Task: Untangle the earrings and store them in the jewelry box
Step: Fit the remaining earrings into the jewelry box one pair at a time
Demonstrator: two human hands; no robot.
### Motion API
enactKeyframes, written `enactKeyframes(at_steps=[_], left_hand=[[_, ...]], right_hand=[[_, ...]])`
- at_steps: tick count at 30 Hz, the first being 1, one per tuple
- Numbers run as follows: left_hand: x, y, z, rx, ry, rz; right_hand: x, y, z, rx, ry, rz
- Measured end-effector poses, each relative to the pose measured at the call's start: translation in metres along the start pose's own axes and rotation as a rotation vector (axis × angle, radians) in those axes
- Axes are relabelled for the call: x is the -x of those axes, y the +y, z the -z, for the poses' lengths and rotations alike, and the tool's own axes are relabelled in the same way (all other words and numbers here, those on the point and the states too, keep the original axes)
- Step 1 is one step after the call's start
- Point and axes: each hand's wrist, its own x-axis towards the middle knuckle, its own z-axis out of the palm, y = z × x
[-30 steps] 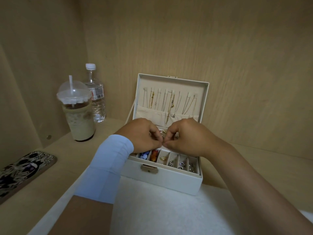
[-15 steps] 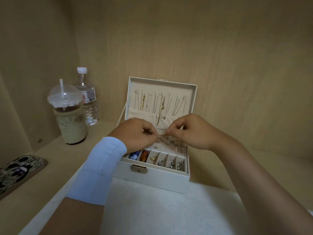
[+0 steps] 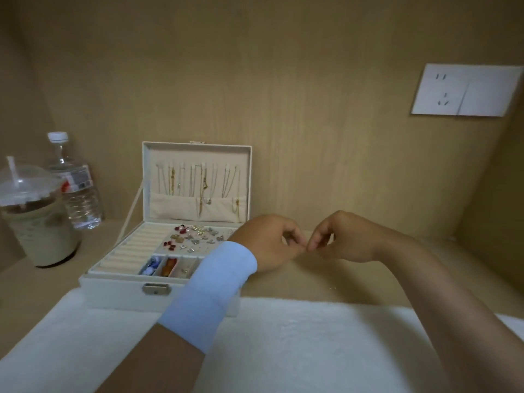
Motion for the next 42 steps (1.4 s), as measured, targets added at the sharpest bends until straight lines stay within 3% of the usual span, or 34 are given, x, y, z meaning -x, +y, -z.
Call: enactKeyframes(at_steps=[10, 18, 36, 42], left_hand=[[-0.020, 0.016, -0.065, -0.112, -0.258, 0.095], [-0.017, 0.012, -0.074, -0.087, -0.178, 0.096], [-0.018, 0.011, -0.081, -0.078, -0.164, 0.048], [-0.015, 0.006, -0.062, -0.017, -0.075, 0.063]], right_hand=[[0.014, 0.042, -0.013, -0.041, -0.216, -0.197], [0.009, 0.044, -0.019, -0.038, -0.229, -0.196], [0.014, 0.040, -0.005, -0.076, -0.180, -0.225], [0.010, 0.033, -0.006, -0.170, -0.004, -0.124]])
